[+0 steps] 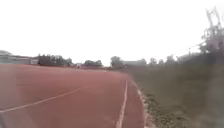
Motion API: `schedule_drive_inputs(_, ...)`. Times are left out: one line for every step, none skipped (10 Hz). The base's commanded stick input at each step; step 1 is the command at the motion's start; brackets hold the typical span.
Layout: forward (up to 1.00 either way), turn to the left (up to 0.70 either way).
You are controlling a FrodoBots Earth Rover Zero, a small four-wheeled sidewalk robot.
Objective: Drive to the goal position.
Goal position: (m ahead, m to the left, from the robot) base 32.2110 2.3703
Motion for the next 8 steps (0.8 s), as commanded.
schedule_drive_inputs(0.7,0.0)
schedule_drive_inputs(0.7,0.0)
schedule_drive_inputs(0.7,0.0)
schedule_drive_inputs(0.7,0.0)
schedule_drive_inputs(0.7,0.0)
schedule_drive_inputs(0.7,0.0)
schedule_drive_inputs(0.7,0.0)
schedule_drive_inputs(0.7,0.0)
